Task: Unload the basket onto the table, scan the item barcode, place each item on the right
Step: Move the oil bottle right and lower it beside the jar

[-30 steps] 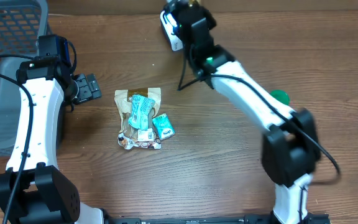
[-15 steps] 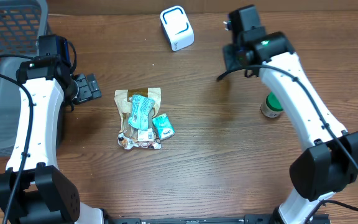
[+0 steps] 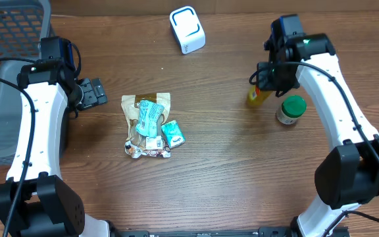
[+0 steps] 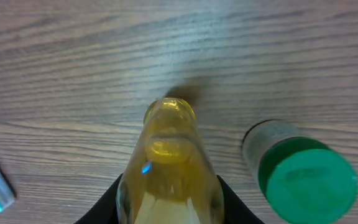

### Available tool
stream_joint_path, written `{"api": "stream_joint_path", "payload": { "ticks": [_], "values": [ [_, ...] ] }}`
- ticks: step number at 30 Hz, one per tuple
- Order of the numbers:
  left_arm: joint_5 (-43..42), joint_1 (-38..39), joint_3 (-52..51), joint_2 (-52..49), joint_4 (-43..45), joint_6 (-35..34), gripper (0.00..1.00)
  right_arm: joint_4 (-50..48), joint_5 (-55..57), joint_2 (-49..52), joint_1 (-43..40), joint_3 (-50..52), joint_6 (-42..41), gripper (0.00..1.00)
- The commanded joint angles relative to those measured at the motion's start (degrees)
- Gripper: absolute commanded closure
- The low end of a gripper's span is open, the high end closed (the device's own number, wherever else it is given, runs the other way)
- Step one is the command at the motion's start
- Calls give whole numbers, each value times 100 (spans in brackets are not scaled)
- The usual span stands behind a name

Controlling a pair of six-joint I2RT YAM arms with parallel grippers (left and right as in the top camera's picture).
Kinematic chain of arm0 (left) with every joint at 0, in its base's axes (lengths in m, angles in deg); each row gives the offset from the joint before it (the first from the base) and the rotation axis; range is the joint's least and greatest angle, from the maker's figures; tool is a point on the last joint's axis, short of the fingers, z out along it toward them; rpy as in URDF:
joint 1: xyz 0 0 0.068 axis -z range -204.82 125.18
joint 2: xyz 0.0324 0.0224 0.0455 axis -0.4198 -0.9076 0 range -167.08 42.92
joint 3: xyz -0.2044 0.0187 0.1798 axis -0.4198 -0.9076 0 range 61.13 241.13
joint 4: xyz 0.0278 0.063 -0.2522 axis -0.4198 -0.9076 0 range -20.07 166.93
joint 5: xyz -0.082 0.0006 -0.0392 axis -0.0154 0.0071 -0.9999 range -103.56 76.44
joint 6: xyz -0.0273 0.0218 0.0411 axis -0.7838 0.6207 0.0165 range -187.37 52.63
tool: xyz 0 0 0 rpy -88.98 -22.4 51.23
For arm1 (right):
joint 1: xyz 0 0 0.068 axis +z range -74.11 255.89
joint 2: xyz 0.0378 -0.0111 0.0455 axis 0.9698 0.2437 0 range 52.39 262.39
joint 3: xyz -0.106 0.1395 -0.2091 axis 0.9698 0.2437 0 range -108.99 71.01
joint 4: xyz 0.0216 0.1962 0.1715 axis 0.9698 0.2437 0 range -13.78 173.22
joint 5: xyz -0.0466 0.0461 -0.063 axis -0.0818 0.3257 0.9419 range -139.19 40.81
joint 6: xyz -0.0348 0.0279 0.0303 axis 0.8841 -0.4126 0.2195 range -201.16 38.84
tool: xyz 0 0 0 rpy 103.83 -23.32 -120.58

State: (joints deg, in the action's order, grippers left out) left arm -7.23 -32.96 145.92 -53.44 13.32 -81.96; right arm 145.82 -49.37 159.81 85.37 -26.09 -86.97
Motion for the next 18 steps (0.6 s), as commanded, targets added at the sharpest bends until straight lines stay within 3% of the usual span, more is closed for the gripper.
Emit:
{"api": "stream_joint_path", "payload": {
  "ticks": [1,10,18],
  "values": [
    [70,-9,114,90,-2,68,0,-321,343,-90,9,289,-44,93],
    [70,-9,114,90,-2,68,0,-852,1163,-90,9,702,-42,89],
    [70,-9,114,90,-2,68,0,-909,1217,-90,9,715,-42,82]
  ]
}}
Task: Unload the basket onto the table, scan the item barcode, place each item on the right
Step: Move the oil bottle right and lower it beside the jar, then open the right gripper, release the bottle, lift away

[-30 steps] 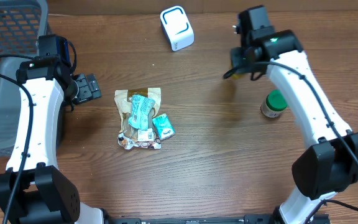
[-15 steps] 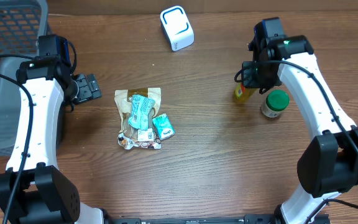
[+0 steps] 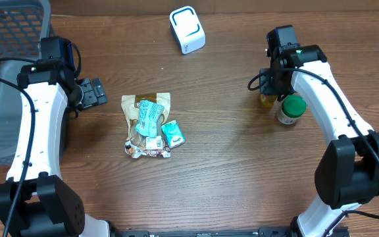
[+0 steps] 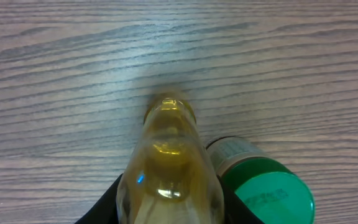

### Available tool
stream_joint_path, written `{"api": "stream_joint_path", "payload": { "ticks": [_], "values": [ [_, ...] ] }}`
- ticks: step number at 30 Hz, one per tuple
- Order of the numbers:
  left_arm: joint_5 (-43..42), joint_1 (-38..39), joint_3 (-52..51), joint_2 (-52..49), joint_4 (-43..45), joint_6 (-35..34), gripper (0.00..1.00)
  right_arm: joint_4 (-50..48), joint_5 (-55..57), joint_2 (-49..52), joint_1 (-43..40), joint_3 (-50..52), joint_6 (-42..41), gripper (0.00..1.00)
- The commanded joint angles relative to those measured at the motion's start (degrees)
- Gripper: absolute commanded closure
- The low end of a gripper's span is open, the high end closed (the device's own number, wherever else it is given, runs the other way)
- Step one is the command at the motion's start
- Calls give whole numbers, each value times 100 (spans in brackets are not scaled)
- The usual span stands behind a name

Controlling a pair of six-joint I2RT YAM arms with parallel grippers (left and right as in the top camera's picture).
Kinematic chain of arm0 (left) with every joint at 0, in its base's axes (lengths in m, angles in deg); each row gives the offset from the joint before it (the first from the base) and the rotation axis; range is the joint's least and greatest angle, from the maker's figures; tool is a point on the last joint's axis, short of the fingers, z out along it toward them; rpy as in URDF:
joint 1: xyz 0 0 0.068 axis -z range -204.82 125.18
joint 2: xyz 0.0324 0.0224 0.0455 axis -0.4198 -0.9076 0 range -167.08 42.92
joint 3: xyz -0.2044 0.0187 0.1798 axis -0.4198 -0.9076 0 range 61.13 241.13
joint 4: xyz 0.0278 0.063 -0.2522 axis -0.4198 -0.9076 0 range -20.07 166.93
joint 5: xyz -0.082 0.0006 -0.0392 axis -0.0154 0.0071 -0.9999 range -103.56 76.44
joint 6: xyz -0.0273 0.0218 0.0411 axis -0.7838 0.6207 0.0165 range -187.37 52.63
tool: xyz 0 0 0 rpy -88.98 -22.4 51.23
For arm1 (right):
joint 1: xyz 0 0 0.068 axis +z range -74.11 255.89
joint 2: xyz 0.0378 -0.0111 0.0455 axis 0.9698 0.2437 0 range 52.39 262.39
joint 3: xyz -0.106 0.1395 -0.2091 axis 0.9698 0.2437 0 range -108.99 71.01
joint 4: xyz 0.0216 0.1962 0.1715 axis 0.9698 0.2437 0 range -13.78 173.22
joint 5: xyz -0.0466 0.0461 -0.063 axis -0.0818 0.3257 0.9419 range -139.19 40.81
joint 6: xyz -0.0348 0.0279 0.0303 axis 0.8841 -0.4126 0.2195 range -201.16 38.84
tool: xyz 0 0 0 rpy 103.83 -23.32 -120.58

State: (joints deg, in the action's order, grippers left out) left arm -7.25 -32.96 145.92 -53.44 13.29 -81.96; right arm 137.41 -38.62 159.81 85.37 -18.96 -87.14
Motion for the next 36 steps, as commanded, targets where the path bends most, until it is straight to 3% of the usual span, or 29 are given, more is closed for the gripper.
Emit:
{"api": "stream_joint_path", "payload": {
  "ticks": [1,4,9,21,24,30,36],
  "values": [
    [72,-9,114,90,0,66,1,-72,140,-90,9,2,-24,81],
    [72,-9,114,90,0,68,1,-68,140,-90,9,2,-24,73],
    [72,-9,114,90,0,66,0,-57,136,-90,9,2,-26,71],
    [72,-9,114,90,0,68,0,0,74,-90,9,2,-24,48],
    [72,-9,114,90,0,68,1,-2,76,-90,9,2,-24,34],
    [72,-9,114,90,0,68,1,-63,101,-90,9,2,-22,21],
    [72,-9,114,90,0,66,0,-564,105,-90,9,2,-20,18]
  ]
}}
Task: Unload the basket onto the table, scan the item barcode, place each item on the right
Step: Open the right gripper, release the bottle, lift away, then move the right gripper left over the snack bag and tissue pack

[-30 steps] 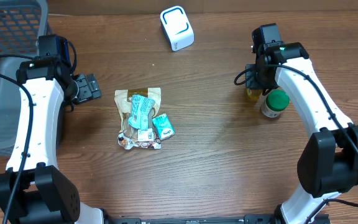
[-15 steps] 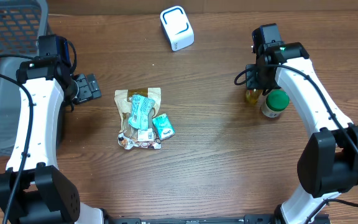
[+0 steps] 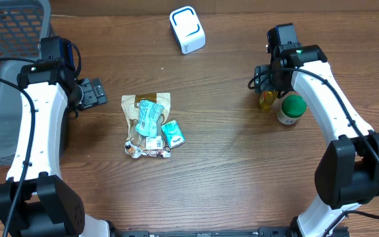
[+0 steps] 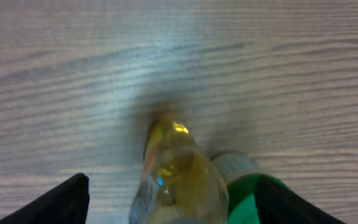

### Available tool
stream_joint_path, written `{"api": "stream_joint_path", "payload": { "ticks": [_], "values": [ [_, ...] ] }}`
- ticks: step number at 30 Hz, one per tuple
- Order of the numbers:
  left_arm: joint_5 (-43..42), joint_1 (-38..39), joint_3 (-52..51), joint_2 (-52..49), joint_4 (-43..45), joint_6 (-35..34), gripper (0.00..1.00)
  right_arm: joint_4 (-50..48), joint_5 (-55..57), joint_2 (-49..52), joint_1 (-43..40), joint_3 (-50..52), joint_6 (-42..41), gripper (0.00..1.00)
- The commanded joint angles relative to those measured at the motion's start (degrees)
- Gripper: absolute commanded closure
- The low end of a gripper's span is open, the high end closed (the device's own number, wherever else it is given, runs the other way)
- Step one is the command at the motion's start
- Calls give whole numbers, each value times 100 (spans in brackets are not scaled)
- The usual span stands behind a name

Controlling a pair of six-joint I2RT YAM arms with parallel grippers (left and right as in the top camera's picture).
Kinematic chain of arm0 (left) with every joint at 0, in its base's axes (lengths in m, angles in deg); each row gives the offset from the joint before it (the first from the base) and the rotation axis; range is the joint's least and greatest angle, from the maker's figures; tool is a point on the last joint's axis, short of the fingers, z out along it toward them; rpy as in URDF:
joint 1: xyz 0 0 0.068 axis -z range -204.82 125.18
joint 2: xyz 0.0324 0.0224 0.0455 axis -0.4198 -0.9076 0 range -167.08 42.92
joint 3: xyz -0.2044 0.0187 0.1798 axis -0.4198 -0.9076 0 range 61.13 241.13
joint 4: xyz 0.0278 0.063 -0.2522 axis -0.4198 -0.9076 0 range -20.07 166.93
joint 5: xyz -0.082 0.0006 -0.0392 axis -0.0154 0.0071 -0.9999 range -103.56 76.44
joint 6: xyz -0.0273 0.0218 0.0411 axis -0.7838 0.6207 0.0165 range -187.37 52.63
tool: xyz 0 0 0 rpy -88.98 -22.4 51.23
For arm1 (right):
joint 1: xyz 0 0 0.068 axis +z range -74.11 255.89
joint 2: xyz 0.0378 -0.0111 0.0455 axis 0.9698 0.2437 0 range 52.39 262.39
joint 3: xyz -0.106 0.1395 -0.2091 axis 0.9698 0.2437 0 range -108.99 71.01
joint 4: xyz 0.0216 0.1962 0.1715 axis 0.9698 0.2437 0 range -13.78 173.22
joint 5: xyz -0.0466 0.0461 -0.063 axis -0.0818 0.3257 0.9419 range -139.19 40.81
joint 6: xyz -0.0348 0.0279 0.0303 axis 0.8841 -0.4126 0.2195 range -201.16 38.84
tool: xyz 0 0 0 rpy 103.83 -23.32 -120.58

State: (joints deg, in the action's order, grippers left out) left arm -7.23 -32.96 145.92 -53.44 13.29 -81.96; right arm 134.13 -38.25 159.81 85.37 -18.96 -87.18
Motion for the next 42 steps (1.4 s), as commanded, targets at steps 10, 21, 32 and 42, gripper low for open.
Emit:
{"api": "stream_joint_path", "payload": {
  "ticks": [10,21,32,42],
  "values": [
    [70,-9,114,90,0,68,0,-1427,107,-90,9,2,4,14],
    [70,-9,114,90,0,68,0,-1884,-2627,-90,203,2,-503,18],
    [70,-9,114,90,0,68,0,-1274,-2623,-87,1235,2,-774,39],
    [70,-9,114,90,0,66,0,-1231,-2603,-87,2267,2,-774,86]
  ]
}}
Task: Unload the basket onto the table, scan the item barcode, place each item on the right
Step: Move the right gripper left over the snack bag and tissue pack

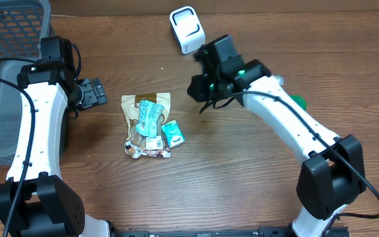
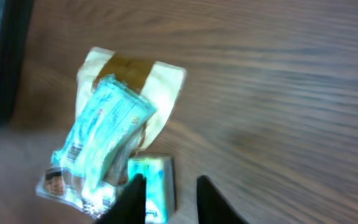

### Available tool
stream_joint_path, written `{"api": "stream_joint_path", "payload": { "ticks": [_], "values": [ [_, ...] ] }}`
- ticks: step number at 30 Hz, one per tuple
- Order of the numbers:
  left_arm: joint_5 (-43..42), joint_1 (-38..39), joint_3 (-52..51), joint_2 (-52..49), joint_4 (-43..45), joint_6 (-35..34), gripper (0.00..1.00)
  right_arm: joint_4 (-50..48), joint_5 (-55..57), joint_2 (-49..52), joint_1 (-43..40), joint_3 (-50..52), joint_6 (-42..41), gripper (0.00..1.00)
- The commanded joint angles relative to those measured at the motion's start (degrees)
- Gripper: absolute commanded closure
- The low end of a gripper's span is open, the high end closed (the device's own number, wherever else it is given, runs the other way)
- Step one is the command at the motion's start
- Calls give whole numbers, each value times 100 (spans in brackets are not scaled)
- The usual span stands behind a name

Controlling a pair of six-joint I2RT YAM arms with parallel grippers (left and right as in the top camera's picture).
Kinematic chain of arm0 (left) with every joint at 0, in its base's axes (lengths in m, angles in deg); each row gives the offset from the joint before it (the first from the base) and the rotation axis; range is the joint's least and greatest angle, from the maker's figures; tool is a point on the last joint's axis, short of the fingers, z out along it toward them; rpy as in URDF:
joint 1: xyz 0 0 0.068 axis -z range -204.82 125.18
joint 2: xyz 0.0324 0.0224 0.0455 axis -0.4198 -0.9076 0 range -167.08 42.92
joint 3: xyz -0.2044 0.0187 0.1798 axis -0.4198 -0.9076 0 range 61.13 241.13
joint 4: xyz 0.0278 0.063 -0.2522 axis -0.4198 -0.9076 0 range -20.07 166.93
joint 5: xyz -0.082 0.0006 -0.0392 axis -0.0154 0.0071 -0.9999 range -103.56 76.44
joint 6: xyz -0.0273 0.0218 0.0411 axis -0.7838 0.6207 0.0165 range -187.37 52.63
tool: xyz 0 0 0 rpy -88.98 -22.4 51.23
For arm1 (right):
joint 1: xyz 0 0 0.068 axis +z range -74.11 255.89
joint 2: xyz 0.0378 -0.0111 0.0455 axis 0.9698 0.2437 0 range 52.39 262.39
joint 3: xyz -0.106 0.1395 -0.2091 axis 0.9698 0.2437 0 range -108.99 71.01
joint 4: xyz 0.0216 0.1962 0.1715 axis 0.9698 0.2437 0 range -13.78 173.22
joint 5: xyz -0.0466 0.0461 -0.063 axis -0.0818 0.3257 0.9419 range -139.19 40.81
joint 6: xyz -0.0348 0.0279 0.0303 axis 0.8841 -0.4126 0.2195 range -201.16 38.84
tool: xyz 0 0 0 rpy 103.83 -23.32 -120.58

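Observation:
Mid-table lies a pile of items: a beige pouch (image 1: 147, 101) (image 2: 132, 78), a teal packet (image 1: 149, 117) (image 2: 104, 130) on top of it, and a small teal box (image 1: 173, 133) (image 2: 155, 190). The white scanner (image 1: 187, 28) stands at the far edge. My right gripper (image 1: 197, 89) (image 2: 171, 200) hangs open and empty in the air, right of the pile. In the wrist view its left finger (image 2: 132, 199) overlaps the small box. My left gripper (image 1: 96, 92) rests left of the pile, and its jaws cannot be made out.
A grey mesh basket (image 1: 5, 39) fills the far left corner. A green-lidded jar (image 1: 299, 101) peeks out from behind my right arm. The yellow bottle is hidden by that arm.
My right gripper was open around the yellow bottle next to the green-lidded jar. It now hangs far to the left by the pile, still open and empty. The left arm has not moved.
My right gripper first held the yellow bottle tilted, left of the jar. Then the bottle stood close against the jar, still gripped. Then the jaws were open with the bottle standing free. Now the right gripper is beside the pile of items.

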State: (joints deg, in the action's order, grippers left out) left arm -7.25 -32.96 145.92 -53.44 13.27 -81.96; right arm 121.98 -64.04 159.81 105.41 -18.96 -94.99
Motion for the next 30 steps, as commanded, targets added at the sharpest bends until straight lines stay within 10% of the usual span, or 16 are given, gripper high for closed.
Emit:
{"api": "stream_joint_path", "payload": {
  "ticks": [1,30],
  "values": [
    [72,-9,114,90,2,68,0,-13,-24,-87,332,2,7,87],
    [72,-9,114,90,2,66,0,240,1626,894,1779,2,-723,81]
  ]
}}
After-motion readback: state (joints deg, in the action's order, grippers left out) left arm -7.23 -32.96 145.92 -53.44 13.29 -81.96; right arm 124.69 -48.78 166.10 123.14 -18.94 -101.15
